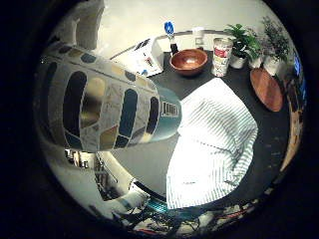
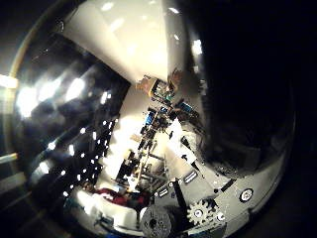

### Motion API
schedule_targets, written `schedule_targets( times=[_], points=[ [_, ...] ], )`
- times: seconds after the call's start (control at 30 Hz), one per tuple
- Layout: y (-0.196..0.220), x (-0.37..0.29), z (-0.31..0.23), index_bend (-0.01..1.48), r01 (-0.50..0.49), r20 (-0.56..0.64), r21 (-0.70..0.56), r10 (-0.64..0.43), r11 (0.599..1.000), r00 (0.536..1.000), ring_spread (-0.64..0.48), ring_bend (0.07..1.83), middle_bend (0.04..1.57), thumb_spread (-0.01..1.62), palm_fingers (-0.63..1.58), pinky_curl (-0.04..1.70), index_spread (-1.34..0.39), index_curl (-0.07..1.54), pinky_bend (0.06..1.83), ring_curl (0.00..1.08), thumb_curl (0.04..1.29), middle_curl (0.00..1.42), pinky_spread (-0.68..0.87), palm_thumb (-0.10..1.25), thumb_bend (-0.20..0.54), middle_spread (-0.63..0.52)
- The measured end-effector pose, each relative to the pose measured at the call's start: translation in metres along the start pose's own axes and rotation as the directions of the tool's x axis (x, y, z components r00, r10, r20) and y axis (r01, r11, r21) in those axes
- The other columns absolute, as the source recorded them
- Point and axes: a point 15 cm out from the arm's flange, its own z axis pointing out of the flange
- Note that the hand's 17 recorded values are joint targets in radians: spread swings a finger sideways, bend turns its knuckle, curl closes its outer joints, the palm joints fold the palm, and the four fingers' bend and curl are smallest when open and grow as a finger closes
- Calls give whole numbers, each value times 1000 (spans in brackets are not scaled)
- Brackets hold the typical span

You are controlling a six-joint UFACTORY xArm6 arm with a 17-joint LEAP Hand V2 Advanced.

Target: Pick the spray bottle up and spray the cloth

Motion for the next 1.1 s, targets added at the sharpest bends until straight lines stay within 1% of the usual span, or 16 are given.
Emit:
schedule_targets(
  times=[0.27,0.53,0.87,1.1],
  points=[
    [-11,-2,15,1197,-54,158,42,46,998,986,-244,1306,1400,1127,1119,1455,-218,792,1011,872,598,703,-211,1013,-12,-106],
    [11,6,55,1194,-115,308,-25,117,993,944,-243,1309,1403,1143,1117,1460,-211,793,1011,871,610,701,-211,1011,-11,-105],
    [41,27,86,1191,-132,313,-86,152,988,937,-248,1302,1407,1148,1112,1463,-209,797,1016,879,623,700,-212,1018,-11,-105],
    [67,49,103,1186,-153,295,-117,182,981,938,-251,1299,1410,1148,1109,1466,-211,803,1021,885,627,699,-214,1018,-11,-105]
  ],
)
